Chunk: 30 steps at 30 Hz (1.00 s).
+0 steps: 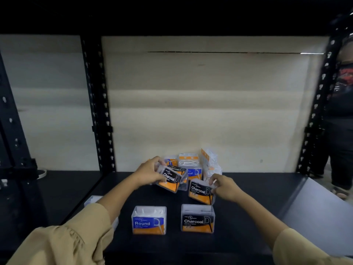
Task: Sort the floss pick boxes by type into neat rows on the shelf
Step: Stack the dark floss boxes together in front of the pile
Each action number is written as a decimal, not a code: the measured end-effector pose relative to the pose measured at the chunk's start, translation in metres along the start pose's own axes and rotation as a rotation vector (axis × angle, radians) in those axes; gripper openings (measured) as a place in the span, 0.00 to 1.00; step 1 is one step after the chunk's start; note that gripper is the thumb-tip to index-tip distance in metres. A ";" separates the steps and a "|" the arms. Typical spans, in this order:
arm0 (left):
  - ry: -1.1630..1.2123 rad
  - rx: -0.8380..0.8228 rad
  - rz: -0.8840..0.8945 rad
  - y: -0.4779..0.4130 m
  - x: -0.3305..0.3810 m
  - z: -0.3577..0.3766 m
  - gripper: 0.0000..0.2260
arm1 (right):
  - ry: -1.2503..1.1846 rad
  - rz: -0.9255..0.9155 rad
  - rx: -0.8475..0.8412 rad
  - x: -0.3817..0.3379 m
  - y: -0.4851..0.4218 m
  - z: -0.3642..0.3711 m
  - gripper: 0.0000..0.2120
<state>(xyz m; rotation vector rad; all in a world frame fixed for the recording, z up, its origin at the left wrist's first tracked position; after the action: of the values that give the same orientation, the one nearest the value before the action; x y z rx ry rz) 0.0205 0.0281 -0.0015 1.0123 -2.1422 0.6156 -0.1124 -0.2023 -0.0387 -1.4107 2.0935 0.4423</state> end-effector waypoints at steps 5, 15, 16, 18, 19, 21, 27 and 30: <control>-0.014 -0.041 -0.076 0.006 -0.022 0.006 0.14 | -0.009 0.001 -0.001 0.003 0.003 -0.003 0.09; -0.165 -0.120 -0.067 0.008 -0.034 0.008 0.10 | -0.008 -0.020 0.012 0.011 0.005 -0.004 0.12; -0.157 -0.124 -0.071 0.008 -0.034 0.008 0.10 | 0.001 -0.028 0.015 0.012 0.005 -0.005 0.12; -0.151 -0.132 -0.074 0.008 -0.033 0.010 0.08 | 0.018 -0.045 0.015 0.012 0.005 -0.005 0.12; -0.159 -0.137 -0.069 0.008 -0.031 0.010 0.08 | 0.023 -0.055 0.011 0.013 0.006 -0.005 0.11; -0.174 -0.154 -0.057 0.008 -0.028 0.013 0.10 | 0.033 -0.070 0.006 0.014 0.008 -0.007 0.12; -0.193 -0.200 -0.026 0.005 -0.014 0.026 0.16 | -0.003 -0.116 -0.034 0.014 0.017 -0.011 0.18; -0.207 -0.216 0.003 0.001 -0.004 0.036 0.18 | -0.009 -0.136 -0.038 0.013 0.022 -0.011 0.18</control>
<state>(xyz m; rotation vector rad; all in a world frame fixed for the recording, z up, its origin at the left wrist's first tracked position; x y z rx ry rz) 0.0076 0.0070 -0.0283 0.9883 -2.3307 0.2818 -0.1394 -0.2099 -0.0391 -1.5591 1.9763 0.4351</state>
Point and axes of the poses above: each hand's wrist, its own y-axis away from the middle knuckle, its own z-axis out of the palm, x = y × z, the point moved 2 cm from there along -y, towards the middle knuckle
